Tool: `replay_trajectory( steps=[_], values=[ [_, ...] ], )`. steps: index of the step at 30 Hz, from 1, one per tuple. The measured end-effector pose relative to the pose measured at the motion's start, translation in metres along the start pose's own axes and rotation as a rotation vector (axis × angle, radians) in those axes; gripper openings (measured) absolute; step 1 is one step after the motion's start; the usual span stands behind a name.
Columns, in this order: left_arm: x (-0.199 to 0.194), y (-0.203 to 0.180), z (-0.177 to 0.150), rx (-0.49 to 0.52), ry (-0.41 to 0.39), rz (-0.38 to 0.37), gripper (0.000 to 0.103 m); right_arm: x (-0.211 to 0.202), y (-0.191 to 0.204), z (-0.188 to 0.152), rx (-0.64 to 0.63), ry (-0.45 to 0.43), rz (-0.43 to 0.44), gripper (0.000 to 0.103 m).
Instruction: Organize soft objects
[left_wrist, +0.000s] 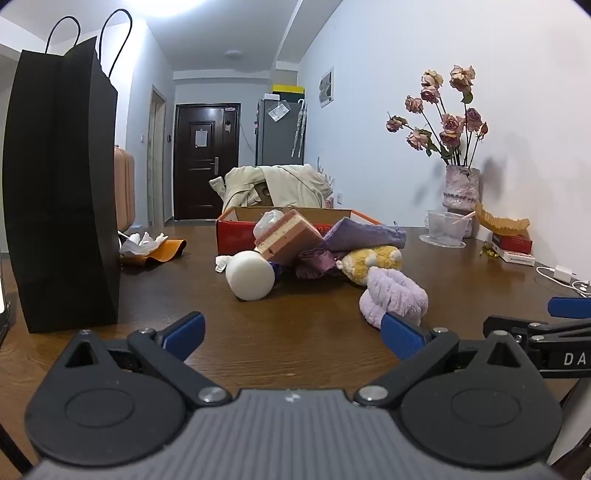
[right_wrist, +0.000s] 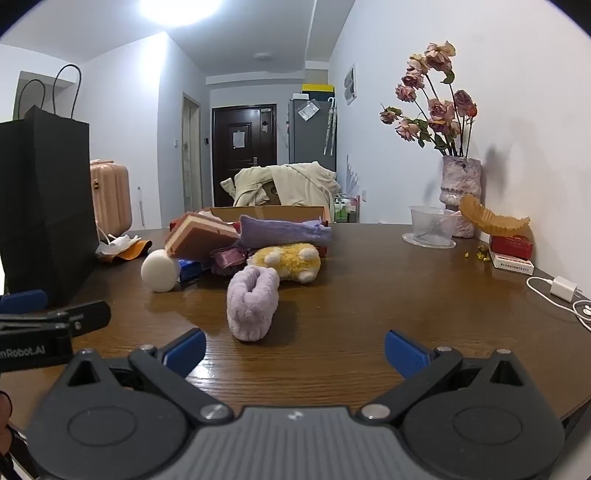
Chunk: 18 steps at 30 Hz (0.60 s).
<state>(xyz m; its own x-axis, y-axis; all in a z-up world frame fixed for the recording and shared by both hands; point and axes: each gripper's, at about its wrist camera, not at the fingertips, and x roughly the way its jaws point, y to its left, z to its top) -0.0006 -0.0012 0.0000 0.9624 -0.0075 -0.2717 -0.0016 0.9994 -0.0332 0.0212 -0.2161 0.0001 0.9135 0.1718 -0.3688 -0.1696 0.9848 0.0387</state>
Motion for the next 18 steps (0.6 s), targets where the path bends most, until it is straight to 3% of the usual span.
replay_trajectory(
  steps=[1, 7, 12, 18],
  values=[
    [0.003, 0.002, 0.002, -0.021, 0.03, -0.004, 0.103, 0.0, 0.0, 0.0, 0.001, 0.001, -0.001, 0.103],
    [0.012, 0.001, 0.003, 0.005, 0.028, -0.005, 0.103, -0.001, -0.012, -0.003, 0.056, -0.015, 0.013, 0.103],
    [0.016, -0.005, 0.002, 0.03, 0.019, -0.012, 0.103, 0.008, -0.004, -0.002, 0.036, 0.008, -0.018, 0.103],
    [0.024, -0.006, 0.002, 0.051, 0.043, -0.028, 0.103, 0.01, -0.002, 0.001, 0.034, 0.007, 0.003, 0.103]
  ],
)
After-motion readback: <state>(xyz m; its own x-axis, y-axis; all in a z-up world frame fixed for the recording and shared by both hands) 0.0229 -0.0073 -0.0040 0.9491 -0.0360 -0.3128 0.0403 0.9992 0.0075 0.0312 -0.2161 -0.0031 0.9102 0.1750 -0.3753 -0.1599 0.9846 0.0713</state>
